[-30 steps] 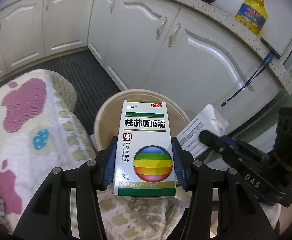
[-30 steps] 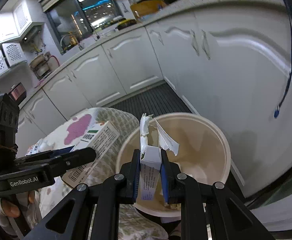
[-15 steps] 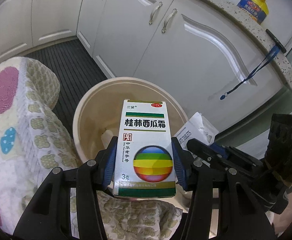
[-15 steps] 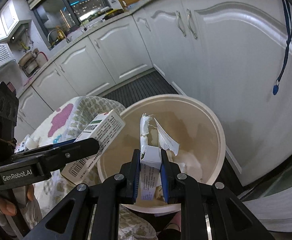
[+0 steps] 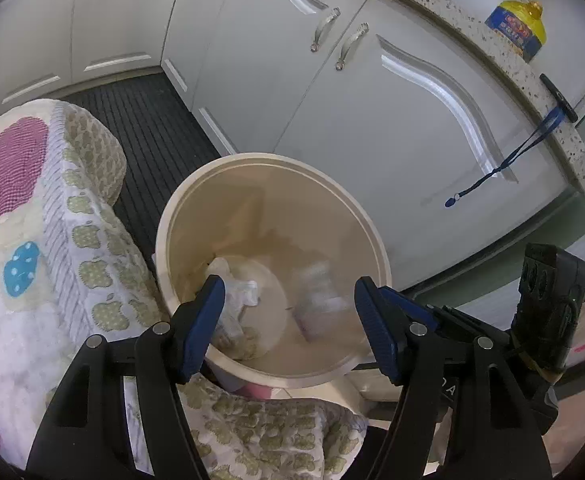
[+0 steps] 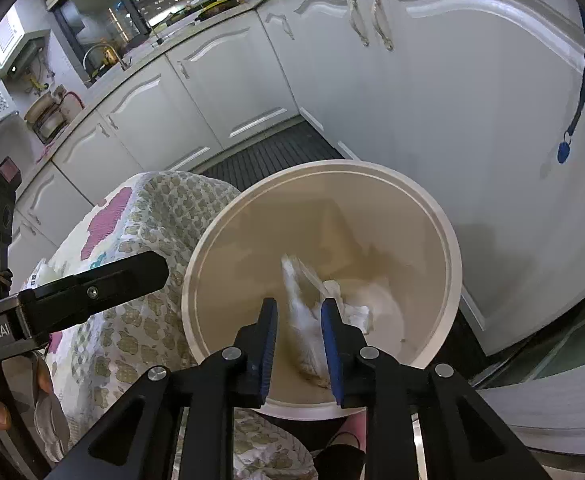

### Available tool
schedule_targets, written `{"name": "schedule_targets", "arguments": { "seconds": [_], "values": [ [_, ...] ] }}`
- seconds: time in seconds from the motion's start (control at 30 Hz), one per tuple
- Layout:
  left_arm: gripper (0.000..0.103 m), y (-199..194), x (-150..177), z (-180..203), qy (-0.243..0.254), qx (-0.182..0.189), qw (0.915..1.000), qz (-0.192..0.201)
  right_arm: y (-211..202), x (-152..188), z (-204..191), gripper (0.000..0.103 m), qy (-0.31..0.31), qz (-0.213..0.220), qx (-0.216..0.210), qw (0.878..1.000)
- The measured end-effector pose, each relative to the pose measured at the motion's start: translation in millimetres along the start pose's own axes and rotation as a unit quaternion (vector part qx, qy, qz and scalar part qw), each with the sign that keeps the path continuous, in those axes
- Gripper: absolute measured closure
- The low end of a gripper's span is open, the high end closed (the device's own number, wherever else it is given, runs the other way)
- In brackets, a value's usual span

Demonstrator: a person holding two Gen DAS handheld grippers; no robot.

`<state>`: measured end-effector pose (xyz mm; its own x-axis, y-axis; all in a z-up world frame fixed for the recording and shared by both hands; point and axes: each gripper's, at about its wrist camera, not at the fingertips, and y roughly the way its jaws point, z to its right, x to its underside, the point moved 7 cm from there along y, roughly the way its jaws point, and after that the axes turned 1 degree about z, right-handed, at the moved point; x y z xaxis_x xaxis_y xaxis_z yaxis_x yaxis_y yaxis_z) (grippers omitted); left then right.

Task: Collect trash
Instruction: 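Carry both boxes to the beige bucket and open both grippers over it, then move both tools back over the table toward the sponge and towel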

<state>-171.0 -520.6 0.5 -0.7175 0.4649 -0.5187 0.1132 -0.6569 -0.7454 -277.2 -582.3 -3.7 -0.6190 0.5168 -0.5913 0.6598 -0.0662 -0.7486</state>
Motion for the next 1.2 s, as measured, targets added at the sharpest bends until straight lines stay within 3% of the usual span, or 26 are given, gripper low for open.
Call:
{"name": "schedule_targets", "arguments": {
  "seconds": [0.67,1.2],
  "values": [
    [0.037,-75,13,-8,0.046,-0.072,0.9941,0.067,-18,-11,-50,0.061,-0.024,0.016,-0.015,0.999],
    [0.037,-175,42,-77,0.011,-0.162,0.9771,0.137,-32,-10,-161,0.059,-0.102,0.028,-0.065,0.992]
  ]
}}
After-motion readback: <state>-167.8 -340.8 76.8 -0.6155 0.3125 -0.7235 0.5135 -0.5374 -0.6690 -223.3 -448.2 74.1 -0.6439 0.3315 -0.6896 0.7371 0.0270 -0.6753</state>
